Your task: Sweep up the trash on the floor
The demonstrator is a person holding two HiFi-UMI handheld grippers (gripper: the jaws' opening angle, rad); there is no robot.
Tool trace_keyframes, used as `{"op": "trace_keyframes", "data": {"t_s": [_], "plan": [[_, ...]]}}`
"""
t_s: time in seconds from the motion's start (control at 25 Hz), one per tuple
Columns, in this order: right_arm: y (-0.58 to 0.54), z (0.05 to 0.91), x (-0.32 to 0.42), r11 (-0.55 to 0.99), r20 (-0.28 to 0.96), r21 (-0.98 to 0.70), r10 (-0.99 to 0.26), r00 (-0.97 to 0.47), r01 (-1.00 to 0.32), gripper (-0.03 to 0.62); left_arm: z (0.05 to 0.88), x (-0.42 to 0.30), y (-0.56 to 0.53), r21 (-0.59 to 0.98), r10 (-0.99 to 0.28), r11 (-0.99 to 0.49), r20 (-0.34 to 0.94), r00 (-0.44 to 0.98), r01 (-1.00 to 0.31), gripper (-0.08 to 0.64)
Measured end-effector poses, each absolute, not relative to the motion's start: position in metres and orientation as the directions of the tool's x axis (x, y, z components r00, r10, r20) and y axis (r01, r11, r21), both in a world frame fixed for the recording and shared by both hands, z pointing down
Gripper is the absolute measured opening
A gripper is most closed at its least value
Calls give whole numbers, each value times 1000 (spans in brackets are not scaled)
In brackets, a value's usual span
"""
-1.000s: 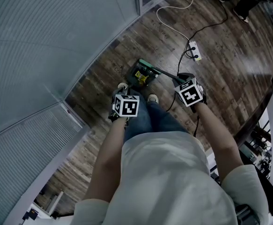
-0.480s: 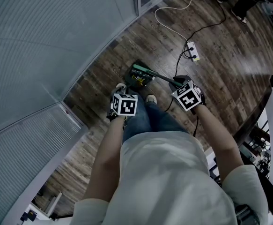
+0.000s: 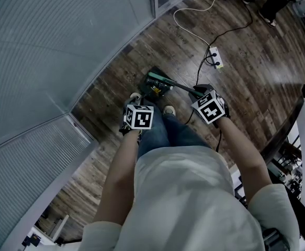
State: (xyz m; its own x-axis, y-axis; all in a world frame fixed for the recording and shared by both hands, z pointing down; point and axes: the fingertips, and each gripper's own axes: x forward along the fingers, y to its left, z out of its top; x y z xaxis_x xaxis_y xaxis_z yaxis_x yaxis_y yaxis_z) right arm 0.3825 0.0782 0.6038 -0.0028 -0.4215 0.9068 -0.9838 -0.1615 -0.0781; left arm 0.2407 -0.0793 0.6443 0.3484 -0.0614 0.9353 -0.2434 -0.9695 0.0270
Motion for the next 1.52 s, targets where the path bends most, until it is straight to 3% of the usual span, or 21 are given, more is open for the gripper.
{"op": "trace_keyframes", "data": {"t_s": [0.96,1.52], "plan": [[139,572,413,-541,864,-155,-480,152,-827,101,638,214,-61,16,-61,-979,928,367,-204,92],[187,587,409,-652,887,-126,-412,209,-748,101,639,194,-50,4,-69,-978,937,342,-208,92]]}}
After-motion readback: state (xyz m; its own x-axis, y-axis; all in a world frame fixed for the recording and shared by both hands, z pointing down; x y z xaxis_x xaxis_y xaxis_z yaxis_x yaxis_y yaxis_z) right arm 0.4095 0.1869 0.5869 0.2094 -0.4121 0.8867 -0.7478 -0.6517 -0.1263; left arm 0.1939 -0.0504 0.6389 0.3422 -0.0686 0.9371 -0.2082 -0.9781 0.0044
